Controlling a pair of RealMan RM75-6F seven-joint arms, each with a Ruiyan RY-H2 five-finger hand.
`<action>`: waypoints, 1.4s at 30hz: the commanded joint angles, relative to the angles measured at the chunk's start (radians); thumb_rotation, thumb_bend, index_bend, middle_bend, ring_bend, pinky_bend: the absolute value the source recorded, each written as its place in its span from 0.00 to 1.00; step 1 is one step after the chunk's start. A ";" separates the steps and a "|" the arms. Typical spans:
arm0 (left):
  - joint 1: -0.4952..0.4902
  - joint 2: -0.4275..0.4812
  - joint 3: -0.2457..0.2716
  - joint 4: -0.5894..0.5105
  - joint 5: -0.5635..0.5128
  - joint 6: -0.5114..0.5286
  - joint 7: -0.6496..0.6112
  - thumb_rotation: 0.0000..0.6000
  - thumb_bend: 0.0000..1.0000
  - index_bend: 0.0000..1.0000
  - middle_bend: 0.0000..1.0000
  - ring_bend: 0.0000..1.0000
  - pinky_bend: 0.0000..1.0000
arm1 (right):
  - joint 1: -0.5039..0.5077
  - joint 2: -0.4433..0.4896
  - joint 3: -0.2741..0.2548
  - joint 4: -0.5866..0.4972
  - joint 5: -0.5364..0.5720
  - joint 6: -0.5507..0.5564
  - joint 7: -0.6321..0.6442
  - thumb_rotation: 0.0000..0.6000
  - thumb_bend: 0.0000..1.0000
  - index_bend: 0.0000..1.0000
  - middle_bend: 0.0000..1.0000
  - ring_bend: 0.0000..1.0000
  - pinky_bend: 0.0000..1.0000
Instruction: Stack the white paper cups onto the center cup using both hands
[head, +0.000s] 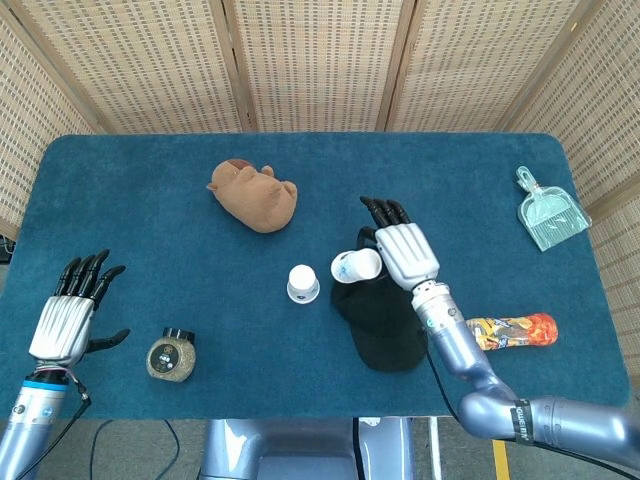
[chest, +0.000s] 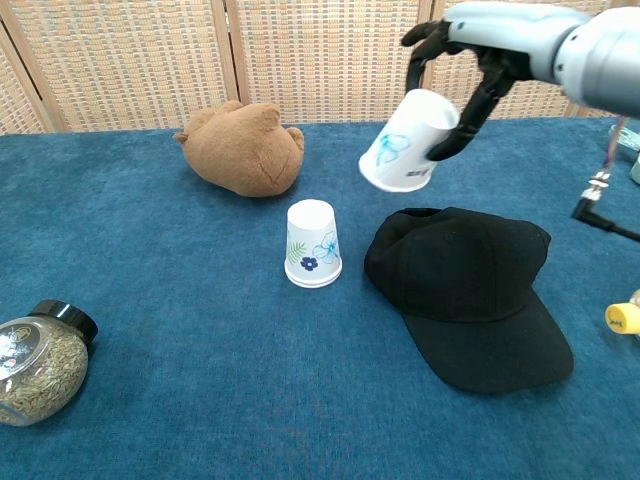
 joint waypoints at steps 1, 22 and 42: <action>0.000 0.003 -0.002 0.000 -0.002 -0.004 -0.005 1.00 0.12 0.16 0.00 0.00 0.00 | 0.029 -0.038 0.001 0.006 0.031 0.010 -0.029 1.00 0.20 0.52 0.10 0.01 0.11; 0.000 0.030 -0.011 0.001 -0.008 -0.036 -0.064 1.00 0.12 0.16 0.00 0.00 0.00 | 0.164 -0.226 0.007 0.141 0.133 0.016 -0.120 1.00 0.20 0.52 0.10 0.01 0.11; 0.001 0.033 -0.016 0.004 -0.013 -0.048 -0.068 1.00 0.12 0.16 0.00 0.00 0.00 | 0.199 -0.252 0.000 0.178 0.177 0.005 -0.127 1.00 0.15 0.33 0.03 0.01 0.08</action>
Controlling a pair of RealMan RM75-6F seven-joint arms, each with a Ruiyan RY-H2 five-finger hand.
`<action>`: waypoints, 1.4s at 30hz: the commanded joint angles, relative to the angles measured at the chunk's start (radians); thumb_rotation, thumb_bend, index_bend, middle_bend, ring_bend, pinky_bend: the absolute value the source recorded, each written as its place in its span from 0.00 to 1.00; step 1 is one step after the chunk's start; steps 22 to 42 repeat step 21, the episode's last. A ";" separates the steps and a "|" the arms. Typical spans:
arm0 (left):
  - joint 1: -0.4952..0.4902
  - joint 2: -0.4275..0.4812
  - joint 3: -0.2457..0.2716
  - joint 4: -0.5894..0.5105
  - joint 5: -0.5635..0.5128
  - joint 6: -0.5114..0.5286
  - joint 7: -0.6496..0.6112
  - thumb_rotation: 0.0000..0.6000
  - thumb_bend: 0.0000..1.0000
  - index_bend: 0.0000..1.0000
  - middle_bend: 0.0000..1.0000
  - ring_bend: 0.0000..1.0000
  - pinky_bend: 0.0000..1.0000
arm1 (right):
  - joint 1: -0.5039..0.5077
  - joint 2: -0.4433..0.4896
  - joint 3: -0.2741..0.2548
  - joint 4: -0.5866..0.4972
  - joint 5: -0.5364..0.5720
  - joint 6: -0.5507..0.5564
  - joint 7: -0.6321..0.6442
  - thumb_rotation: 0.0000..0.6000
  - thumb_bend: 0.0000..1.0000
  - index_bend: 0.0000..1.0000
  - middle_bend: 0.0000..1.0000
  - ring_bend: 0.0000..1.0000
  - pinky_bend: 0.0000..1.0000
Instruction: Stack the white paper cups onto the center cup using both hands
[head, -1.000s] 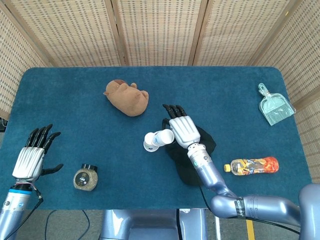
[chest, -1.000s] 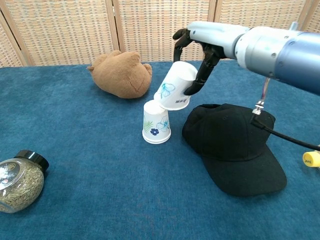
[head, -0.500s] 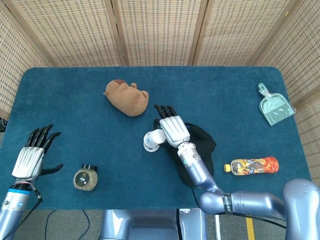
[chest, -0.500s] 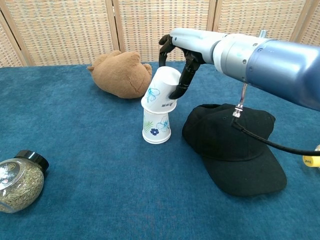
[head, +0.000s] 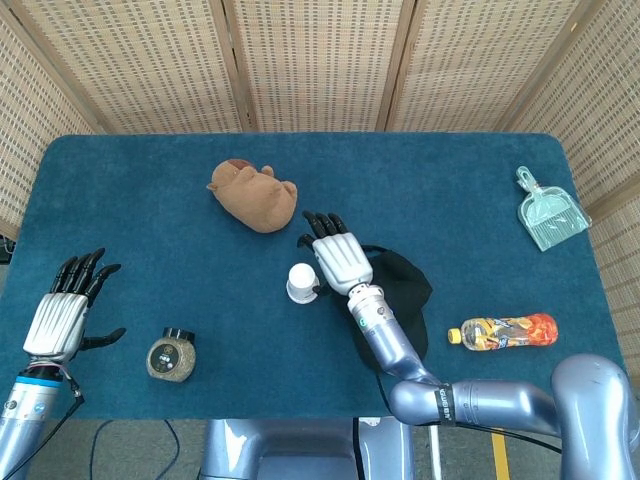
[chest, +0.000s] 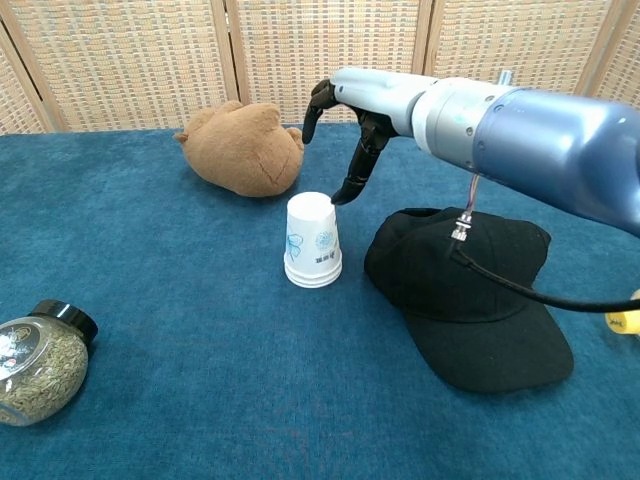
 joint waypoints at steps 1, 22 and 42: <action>0.000 0.000 0.000 0.000 0.001 0.000 0.002 1.00 0.12 0.16 0.00 0.00 0.00 | -0.008 0.011 -0.006 -0.009 -0.008 0.008 0.002 1.00 0.15 0.33 0.03 0.01 0.08; 0.000 -0.034 -0.001 0.032 -0.018 -0.012 0.035 1.00 0.11 0.01 0.00 0.00 0.00 | -0.472 0.320 -0.294 -0.021 -0.493 0.302 0.435 1.00 0.15 0.06 0.00 0.00 0.00; 0.000 -0.034 -0.001 0.032 -0.018 -0.012 0.035 1.00 0.11 0.01 0.00 0.00 0.00 | -0.472 0.320 -0.294 -0.021 -0.493 0.302 0.435 1.00 0.15 0.06 0.00 0.00 0.00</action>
